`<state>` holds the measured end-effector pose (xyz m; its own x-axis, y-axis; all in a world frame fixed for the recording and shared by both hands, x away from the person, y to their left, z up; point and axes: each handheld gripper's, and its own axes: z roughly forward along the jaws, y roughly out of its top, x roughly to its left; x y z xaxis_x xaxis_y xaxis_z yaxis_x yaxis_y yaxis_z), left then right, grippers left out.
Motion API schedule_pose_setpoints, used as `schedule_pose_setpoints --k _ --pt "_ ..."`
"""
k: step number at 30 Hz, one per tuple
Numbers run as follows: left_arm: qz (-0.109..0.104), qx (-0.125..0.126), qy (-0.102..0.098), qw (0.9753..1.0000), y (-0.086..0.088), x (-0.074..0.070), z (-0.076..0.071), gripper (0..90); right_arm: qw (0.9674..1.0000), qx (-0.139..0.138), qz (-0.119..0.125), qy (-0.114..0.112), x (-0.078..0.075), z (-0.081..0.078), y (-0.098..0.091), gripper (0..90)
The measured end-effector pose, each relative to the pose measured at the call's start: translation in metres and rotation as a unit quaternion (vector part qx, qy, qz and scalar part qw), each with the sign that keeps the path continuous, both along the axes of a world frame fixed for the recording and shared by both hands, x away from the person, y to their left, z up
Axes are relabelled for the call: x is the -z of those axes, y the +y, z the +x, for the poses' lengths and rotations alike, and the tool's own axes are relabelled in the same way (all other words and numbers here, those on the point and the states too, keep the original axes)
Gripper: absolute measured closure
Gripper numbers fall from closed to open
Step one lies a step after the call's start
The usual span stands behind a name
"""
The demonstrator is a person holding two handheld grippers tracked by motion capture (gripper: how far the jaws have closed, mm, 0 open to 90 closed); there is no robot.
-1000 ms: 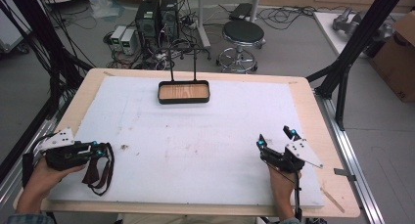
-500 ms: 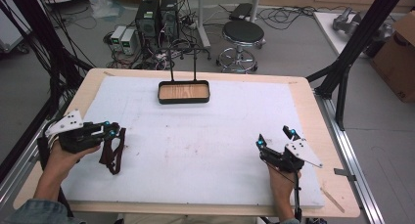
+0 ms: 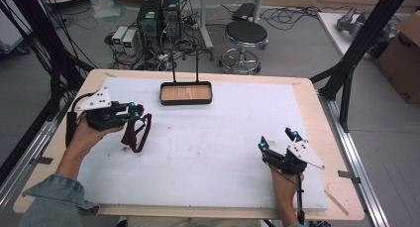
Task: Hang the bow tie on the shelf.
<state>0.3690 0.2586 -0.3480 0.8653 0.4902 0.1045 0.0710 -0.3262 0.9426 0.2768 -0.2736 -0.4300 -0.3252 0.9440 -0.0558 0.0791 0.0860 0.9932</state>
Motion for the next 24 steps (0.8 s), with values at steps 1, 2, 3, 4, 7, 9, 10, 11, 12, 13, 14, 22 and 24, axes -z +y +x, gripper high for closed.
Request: schedule_pose_setpoints --k 1,2,3,4,7,9,10,11,12,13,14,22,24 --pt "0.000 0.004 -0.003 1.0000 -0.004 -0.003 0.004 80.2 1.0000 0.000 0.000 0.000 0.000 0.000 0.000 11.0" --pt "0.000 0.008 -0.006 1.0000 -0.008 -0.006 0.008 80.2 1.0000 -0.002 0.001 0.001 0.000 0.000 0.000 11.0" --pt "-0.001 0.013 -0.007 0.9999 -0.014 -0.012 0.015 80.2 1.0000 -0.002 0.001 0.001 0.000 0.000 0.000 11.0" --pt "-0.001 0.013 -0.007 0.9999 -0.014 -0.012 0.015 80.1 1.0000 -0.002 0.001 0.001 0.000 0.000 0.000 11.0" --pt "-0.003 0.018 -0.007 0.9998 -0.026 -0.021 0.030 80.2 1.0000 -0.004 0.005 0.005 0.000 0.000 0.000 11.0" --pt "-0.001 0.018 -0.008 0.9998 -0.029 -0.022 0.034 80.2 1.0000 -0.004 0.003 0.004 0.000 0.001 0.000 11.0" --pt "-0.002 0.017 -0.010 0.9998 -0.031 -0.023 0.037 80.2 1.0000 -0.004 0.005 0.006 0.000 0.000 0.000 11.0" --pt "-0.001 0.018 -0.011 0.9998 -0.033 -0.024 0.041 80.2 1.0000 -0.004 0.005 0.006 0.000 0.000 0.000 11.0" --pt "-0.005 0.014 -0.014 0.9998 -0.038 -0.026 0.049 80.2 1.0000 -0.006 0.005 0.005 0.000 0.000 0.000 11.1" --pt "-0.005 0.014 -0.014 0.9998 -0.038 -0.026 0.049 80.1 1.0000 -0.006 0.005 0.005 0.000 0.000 0.000 11.1" --pt "-0.005 0.012 -0.017 0.9998 -0.040 -0.028 0.054 80.1 1.0000 -0.007 0.003 0.005 0.000 0.000 0.000 11.0" --pt "-0.013 0.000 -0.032 0.9994 -0.044 -0.045 0.086 80.1 0.9999 -0.010 0.002 0.003 0.000 0.001 0.000 11.0" --pt "-0.012 -0.002 -0.034 0.9993 -0.045 -0.048 0.093 80.1 0.9999 -0.011 0.002 0.003 0.000 0.001 0.000 11.0"
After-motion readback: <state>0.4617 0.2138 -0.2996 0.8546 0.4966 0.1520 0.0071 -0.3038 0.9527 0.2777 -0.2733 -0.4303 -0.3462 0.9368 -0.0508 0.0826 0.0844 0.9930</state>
